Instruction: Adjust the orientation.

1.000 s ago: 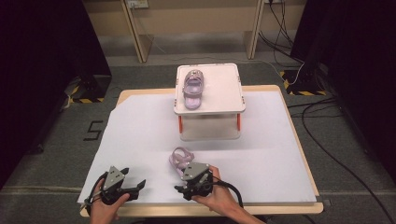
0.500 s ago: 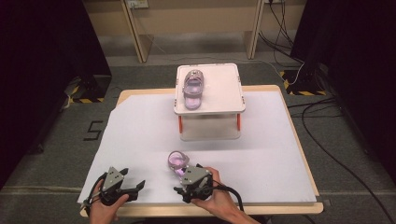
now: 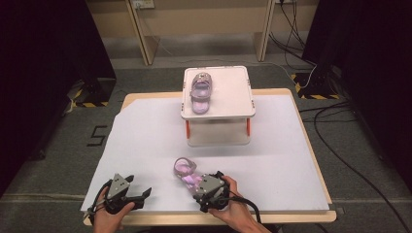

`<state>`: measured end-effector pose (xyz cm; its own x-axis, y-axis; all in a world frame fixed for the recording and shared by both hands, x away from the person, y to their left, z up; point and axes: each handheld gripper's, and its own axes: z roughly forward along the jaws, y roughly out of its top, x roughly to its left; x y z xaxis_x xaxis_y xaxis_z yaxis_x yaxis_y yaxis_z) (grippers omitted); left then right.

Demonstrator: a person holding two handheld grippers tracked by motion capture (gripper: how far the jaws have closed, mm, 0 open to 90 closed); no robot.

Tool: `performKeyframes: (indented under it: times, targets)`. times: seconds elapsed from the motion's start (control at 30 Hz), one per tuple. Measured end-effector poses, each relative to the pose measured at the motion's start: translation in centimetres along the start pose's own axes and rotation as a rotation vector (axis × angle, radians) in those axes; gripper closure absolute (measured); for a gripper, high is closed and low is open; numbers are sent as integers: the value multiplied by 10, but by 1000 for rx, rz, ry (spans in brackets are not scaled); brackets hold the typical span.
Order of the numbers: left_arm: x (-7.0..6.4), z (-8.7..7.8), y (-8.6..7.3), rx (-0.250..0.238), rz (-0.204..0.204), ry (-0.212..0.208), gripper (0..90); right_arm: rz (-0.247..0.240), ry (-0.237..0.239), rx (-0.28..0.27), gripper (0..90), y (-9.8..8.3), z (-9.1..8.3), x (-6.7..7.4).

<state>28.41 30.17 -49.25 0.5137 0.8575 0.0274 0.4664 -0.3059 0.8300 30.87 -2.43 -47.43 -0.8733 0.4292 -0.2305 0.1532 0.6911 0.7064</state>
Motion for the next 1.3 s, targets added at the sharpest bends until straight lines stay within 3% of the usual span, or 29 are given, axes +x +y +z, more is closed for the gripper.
performKeyframes:
  times: [0.7, 1.03, 1.3]
  targets:
    - [0, 0, 0, 0, 0, 0, 172, 39, -5, 28, 272, -13, -9, -22]
    - [0, 0, 0, 0, 0, 1, 172, 67, -66, 33, 273, -21, -15, -41]
    - [-1, 1, 0, 1, 2, -1, 172, 82, -163, 34, 323, -30, -13, -59]
